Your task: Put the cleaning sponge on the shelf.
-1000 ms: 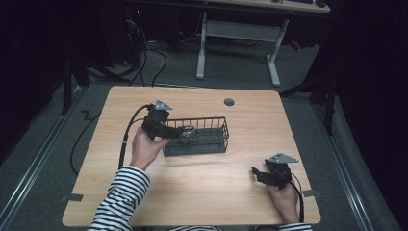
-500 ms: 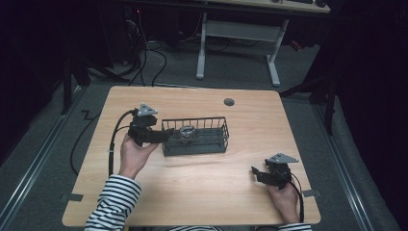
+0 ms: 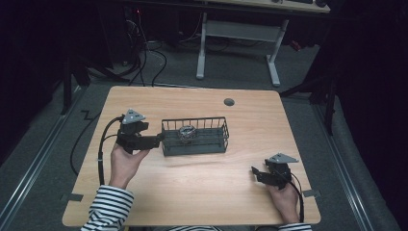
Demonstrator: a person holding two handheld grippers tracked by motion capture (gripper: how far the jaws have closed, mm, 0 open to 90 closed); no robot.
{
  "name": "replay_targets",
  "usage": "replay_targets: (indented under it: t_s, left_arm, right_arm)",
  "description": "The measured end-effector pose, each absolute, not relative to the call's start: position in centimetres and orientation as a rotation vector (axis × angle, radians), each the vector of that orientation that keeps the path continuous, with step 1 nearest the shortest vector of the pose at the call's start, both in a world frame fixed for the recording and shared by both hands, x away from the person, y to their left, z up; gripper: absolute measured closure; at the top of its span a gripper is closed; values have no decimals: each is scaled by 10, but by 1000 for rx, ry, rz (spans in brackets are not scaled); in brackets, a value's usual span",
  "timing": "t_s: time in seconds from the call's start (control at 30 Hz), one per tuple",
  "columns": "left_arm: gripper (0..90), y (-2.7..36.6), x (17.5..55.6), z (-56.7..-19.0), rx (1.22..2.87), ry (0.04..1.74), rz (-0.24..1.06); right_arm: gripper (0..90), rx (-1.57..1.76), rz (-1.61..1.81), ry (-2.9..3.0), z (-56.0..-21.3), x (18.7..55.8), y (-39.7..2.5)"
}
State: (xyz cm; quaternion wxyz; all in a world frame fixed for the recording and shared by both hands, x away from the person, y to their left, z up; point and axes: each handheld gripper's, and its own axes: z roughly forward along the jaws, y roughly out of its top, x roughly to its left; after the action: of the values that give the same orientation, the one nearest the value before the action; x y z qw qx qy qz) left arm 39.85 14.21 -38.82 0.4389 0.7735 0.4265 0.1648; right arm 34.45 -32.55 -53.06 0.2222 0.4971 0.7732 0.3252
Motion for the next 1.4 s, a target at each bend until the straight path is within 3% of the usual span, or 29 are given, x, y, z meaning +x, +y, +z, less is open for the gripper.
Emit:
replay_targets:
  t_s: [1.4]
  left_arm:
    - [259,181,351,-441,1913,1163,409]
  right_arm:
    - [324,1374,898,2136,-531,344,-325]
